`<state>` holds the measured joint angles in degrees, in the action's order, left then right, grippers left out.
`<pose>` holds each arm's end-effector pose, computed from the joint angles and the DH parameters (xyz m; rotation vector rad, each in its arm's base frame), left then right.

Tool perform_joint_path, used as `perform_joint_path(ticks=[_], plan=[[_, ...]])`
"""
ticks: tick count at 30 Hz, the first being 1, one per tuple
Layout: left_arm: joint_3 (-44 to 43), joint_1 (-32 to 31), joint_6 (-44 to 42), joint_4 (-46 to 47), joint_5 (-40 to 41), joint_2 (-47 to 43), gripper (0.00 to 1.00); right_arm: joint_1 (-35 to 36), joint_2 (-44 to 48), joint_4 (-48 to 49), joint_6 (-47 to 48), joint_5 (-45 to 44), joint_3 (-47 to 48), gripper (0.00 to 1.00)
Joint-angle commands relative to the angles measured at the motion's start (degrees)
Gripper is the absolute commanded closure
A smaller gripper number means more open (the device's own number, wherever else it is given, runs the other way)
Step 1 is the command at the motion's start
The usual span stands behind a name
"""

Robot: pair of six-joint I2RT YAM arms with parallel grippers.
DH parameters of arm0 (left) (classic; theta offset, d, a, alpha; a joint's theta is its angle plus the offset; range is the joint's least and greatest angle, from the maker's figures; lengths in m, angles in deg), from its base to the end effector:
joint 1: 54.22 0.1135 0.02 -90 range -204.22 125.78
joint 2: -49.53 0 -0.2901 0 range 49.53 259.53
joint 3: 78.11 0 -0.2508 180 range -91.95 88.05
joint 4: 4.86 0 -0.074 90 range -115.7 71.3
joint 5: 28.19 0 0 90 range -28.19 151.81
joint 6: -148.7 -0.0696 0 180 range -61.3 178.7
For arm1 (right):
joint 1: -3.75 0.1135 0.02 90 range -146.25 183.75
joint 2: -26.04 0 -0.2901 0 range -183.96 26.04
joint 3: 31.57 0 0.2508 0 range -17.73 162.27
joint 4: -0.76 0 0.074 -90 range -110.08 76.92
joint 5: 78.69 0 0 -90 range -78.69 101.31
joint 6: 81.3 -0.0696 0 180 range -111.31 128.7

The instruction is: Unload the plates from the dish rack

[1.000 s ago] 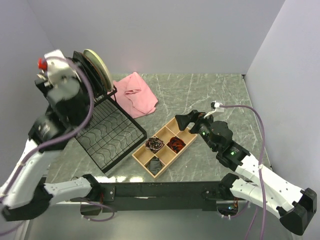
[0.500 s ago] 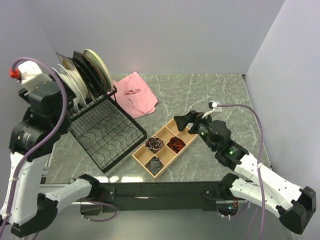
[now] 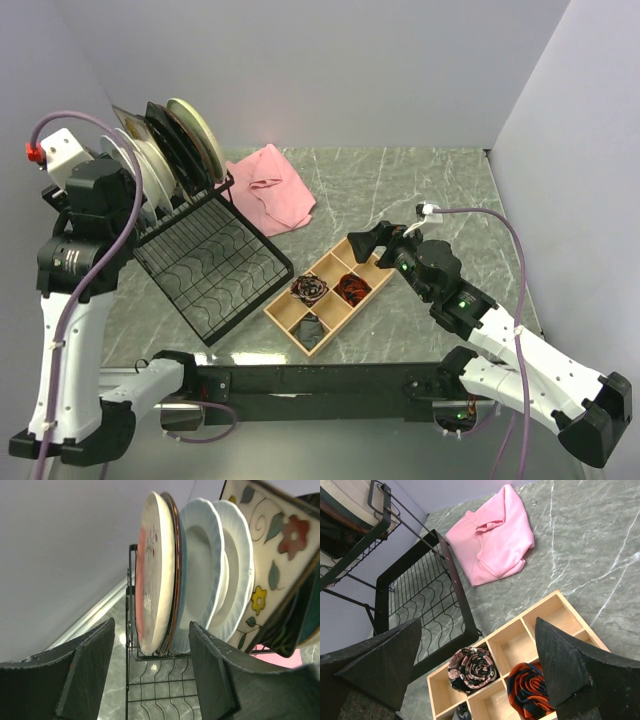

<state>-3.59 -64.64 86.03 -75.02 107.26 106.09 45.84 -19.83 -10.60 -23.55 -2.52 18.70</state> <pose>0.1461 0.0236 0.5001 -0.7609 1.6740 0.3093 0.1660 0.1275 0.3238 0.0369 1.7478 0.7618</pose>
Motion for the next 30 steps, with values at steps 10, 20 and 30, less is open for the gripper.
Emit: perform_joint_path(ticks=[10,20,30], plan=[[2.59,10.24,-1.84,5.69,-12.84,-2.68,0.39,0.19,0.25,0.60,0.96,0.03,3.13,0.00],[6.82,10.33,-2.63,8.41,-12.50,-4.35,0.37,0.19,-0.80,-0.28,0.96,-0.68,3.83,0.00],[10.42,10.33,-4.48,11.31,-13.02,-4.52,0.43,0.10,-0.80,-0.81,0.79,-1.38,3.92,0.00]])
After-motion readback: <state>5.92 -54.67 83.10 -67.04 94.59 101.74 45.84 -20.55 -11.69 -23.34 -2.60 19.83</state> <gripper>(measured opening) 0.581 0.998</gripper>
